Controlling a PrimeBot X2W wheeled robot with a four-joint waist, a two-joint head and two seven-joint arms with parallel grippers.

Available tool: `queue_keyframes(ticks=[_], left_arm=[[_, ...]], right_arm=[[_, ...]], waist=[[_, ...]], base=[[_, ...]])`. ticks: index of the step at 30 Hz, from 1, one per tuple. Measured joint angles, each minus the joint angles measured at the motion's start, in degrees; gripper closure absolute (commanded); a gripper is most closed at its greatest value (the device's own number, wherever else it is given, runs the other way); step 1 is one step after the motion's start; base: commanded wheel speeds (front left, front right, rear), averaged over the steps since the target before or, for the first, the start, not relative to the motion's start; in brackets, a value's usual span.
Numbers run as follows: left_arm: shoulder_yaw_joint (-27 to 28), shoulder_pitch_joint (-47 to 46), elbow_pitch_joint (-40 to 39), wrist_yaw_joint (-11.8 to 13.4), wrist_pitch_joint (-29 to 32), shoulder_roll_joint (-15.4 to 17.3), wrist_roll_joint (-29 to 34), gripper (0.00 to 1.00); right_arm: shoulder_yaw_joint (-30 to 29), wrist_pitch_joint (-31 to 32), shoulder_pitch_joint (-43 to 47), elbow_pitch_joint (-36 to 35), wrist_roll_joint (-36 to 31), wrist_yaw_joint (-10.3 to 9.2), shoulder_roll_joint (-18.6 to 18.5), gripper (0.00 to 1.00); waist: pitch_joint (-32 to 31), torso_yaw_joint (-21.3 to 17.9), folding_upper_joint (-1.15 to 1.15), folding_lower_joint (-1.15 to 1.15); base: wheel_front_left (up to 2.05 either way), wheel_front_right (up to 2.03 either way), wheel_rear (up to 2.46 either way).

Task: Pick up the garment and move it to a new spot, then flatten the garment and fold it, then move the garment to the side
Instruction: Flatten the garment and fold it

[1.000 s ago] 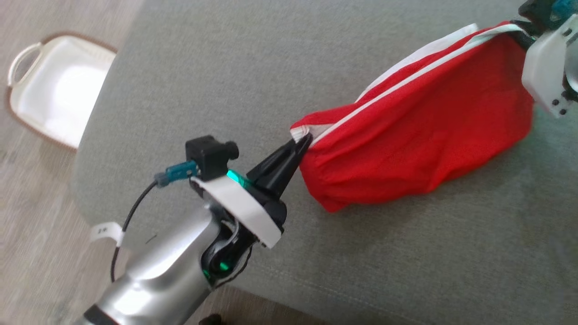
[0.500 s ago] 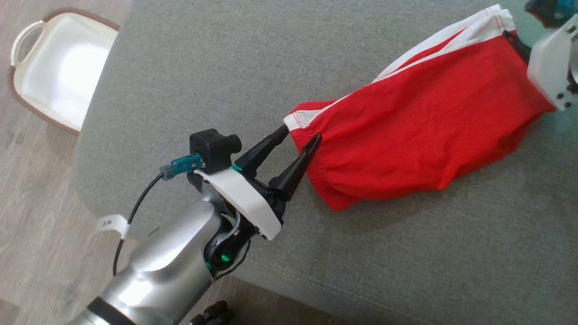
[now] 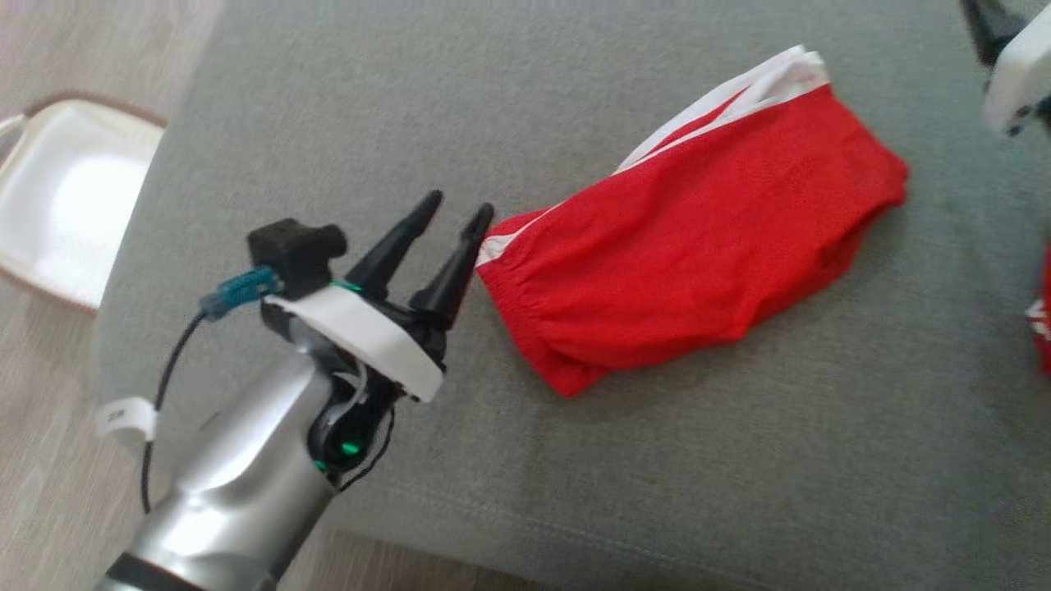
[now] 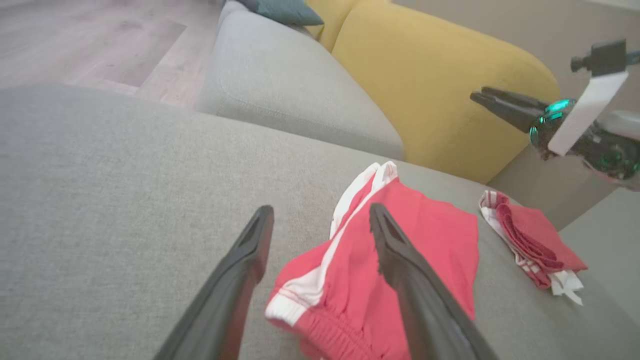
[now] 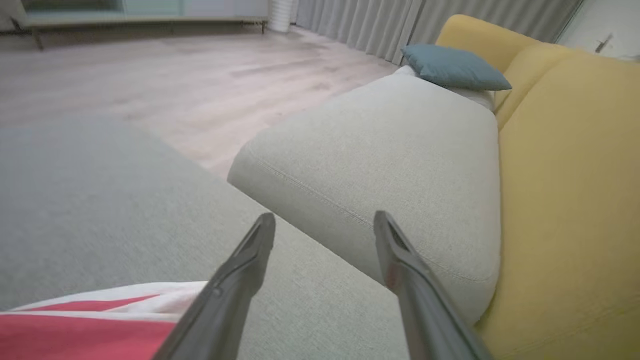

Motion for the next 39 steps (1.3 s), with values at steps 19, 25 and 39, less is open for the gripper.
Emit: queue_keyframes(ticks=[19,25,39], left_arm=[[23.81,12.65,-9.43,2.10,-0.36,-3.93,9.61,0.00],[30.72,18.18,-12.74,2.02,-0.38,-7.51,17.02,0.00],[36.09,25.66,-15.01,0.27,-0.38,-11.81,27.63,0.00]], right_arm=[[-27.78,-9.09,25.35,-10.87,-4.69,0.00,10.55,0.00],[-40.67,-9.14,39.60,-20.76,-14.14,0.00,16.58,0.00],[-54.71,-8.86,56.70,-33.82,-30.18,0.00,28.56,0.00]], waist=[[-9.56,-11.00,0.00,0.00],[-11.13,-13.95,0.00,0.00],[-11.29,-16.03,0.00,0.00]], base=[[0.00,0.00,0.00],[0.00,0.00,0.00],[0.00,0.00,0.00]])
